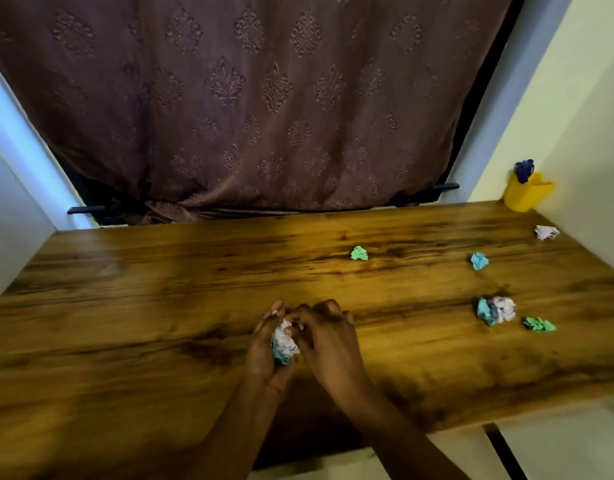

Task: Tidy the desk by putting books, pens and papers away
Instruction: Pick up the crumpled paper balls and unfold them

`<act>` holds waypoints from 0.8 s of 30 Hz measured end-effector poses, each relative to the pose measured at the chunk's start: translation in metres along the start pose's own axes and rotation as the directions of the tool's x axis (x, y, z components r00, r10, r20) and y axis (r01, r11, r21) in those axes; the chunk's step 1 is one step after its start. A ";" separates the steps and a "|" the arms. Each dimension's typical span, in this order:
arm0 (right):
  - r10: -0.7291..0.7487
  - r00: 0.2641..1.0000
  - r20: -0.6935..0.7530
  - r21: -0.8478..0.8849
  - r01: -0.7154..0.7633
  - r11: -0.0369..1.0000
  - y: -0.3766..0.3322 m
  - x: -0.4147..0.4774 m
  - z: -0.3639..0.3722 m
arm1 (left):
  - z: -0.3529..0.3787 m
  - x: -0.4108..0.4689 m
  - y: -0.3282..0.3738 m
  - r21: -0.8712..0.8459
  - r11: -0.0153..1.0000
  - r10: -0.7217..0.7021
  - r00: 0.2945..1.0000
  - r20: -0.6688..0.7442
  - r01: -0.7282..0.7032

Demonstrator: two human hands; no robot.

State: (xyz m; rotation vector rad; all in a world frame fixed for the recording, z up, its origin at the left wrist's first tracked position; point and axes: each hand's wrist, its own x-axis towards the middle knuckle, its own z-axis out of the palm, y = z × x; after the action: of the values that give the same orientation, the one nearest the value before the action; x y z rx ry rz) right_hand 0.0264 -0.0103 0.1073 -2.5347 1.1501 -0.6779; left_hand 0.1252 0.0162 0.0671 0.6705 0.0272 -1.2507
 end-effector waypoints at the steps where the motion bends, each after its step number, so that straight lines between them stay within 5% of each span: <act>1: -0.010 0.999 -0.032 -0.003 0.010 1.000 0.008 -0.004 -0.004 | 0.004 0.001 -0.008 0.014 1.000 0.012 1.000 -0.011 -0.012; 8: 0.201 0.946 -0.255 0.243 -0.138 0.960 0.106 0.028 -0.026 | 0.044 0.023 -0.036 0.072 0.995 0.072 0.994 -0.081 -0.066; 12: 0.248 0.969 -0.010 0.047 -0.248 0.968 0.174 0.087 -0.014 | 0.061 0.049 -0.046 0.081 0.991 0.118 0.987 -0.107 -0.109; 17: 0.180 0.944 0.278 -0.172 -0.136 0.976 0.222 0.134 0.011 | 0.074 0.072 -0.072 0.087 0.984 0.170 0.971 -0.165 -0.158; 24: 0.110 0.963 0.246 -0.121 -0.082 0.989 0.237 0.135 0.011 | 0.080 0.085 -0.085 0.032 0.977 0.214 0.951 -0.223 -0.212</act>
State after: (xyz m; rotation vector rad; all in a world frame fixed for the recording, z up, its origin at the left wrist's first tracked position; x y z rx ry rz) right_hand -0.0402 -0.2655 0.0372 -2.5415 1.2386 -0.2646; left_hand 0.0532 -0.1085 0.0615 0.7982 0.1339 -0.9633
